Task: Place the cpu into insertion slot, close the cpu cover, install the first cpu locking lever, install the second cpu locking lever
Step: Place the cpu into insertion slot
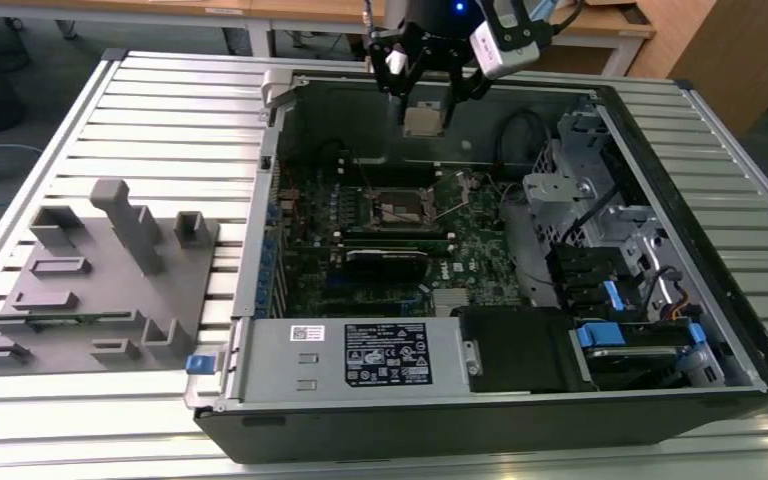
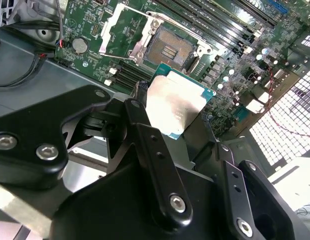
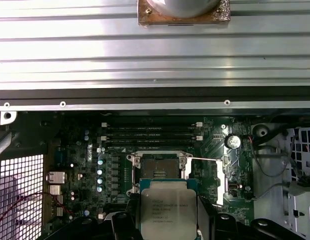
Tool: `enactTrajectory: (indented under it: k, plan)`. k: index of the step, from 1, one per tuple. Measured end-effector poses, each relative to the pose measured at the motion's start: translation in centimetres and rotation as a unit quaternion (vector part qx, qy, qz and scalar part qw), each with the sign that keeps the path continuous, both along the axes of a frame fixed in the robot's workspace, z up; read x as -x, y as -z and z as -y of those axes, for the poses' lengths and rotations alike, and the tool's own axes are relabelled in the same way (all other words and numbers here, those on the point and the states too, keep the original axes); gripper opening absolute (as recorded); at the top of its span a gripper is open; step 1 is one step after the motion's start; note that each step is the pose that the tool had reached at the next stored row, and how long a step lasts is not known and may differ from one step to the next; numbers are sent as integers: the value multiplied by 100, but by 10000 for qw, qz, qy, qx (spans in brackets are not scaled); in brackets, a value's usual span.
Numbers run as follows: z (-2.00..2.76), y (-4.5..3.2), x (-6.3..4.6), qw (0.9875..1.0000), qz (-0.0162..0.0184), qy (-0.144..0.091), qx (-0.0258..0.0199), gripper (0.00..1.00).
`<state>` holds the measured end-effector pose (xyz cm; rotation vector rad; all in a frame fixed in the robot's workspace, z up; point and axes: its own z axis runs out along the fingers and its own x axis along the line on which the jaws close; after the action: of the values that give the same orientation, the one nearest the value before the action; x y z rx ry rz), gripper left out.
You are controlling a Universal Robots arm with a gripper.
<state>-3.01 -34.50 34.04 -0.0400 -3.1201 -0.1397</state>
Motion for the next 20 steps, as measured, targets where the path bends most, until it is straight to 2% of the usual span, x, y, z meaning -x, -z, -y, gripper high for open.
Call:
enactTrajectory:
  k: [6, 13, 20]
  plan:
    - [0, 16, 0, 10000, 1, 0, -2, 54]
    - [0, 113, 0, 10000, 2, 0, 0, 54]
    - [0, 116, 0, 10000, 2, 0, 0, 54]
